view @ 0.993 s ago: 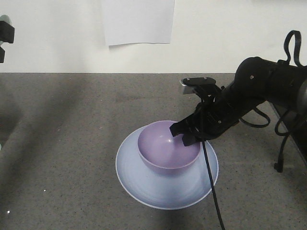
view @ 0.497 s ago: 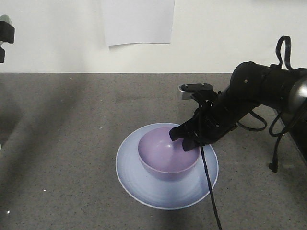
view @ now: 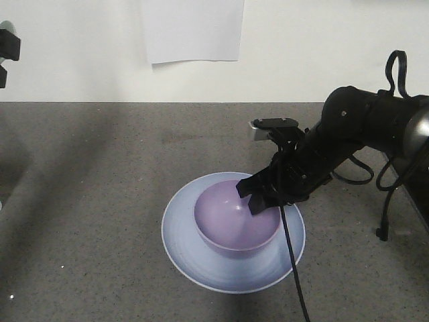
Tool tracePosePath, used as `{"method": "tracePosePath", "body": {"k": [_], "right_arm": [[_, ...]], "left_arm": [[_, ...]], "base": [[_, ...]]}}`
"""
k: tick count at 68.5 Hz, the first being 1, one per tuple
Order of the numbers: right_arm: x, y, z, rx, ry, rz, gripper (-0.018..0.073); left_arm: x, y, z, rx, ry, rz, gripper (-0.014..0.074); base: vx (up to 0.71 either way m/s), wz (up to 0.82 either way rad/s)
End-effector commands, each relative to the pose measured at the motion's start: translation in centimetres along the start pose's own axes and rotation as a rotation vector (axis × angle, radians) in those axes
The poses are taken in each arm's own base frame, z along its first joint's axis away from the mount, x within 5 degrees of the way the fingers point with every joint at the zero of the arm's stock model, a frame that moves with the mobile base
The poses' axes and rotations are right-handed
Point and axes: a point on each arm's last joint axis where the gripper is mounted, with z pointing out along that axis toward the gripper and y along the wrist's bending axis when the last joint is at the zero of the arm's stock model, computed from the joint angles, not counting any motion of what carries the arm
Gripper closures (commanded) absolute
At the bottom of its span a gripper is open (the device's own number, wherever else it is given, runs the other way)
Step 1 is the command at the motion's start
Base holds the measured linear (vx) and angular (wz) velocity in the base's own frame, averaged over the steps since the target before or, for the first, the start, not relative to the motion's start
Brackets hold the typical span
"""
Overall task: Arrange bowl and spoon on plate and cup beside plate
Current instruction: 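Lower the bowl onto the plate center and open the right gripper, then raise the right gripper away from the bowl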
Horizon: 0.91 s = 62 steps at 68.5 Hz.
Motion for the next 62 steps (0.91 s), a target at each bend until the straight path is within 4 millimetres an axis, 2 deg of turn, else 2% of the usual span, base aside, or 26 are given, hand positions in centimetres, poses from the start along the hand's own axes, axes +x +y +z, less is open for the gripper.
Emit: {"method": "tracePosePath", "body": {"k": [1, 11, 22, 40, 62], "right_arm": [[-0.6, 0.6, -2.1, -0.007, -0.08, -0.005, 0.0124], [-0.6, 0.6, -2.6, 0.006, -0.092, -0.008, 0.0026], [-0.3, 0.5, -4.7, 0.029, -0.14, 0.006, 0.0014], [1.5, -0.2, -11.0, 0.068, -0.229, 0.019, 0.0014], [6.1, 0.2, -19.5, 0.164, -0.397, 0.03, 0.0014]], "left_arm": [[-0.2, -0.2, -1.7, 0.023, -0.071, 0.005, 0.0603], [-0.2, -0.2, -1.7, 0.023, -0.071, 0.005, 0.0603], [-0.2, -0.2, -1.7, 0.023, -0.071, 0.005, 0.0603], [-0.2, -0.2, -1.7, 0.023, -0.071, 0.005, 0.0603], [-0.2, -0.2, -1.7, 0.023, -0.071, 0.005, 0.0603]], "base": [[0.0, 0.0], [0.0, 0.0], [0.0, 0.0], [0.0, 0.0], [0.0, 0.0]]}}
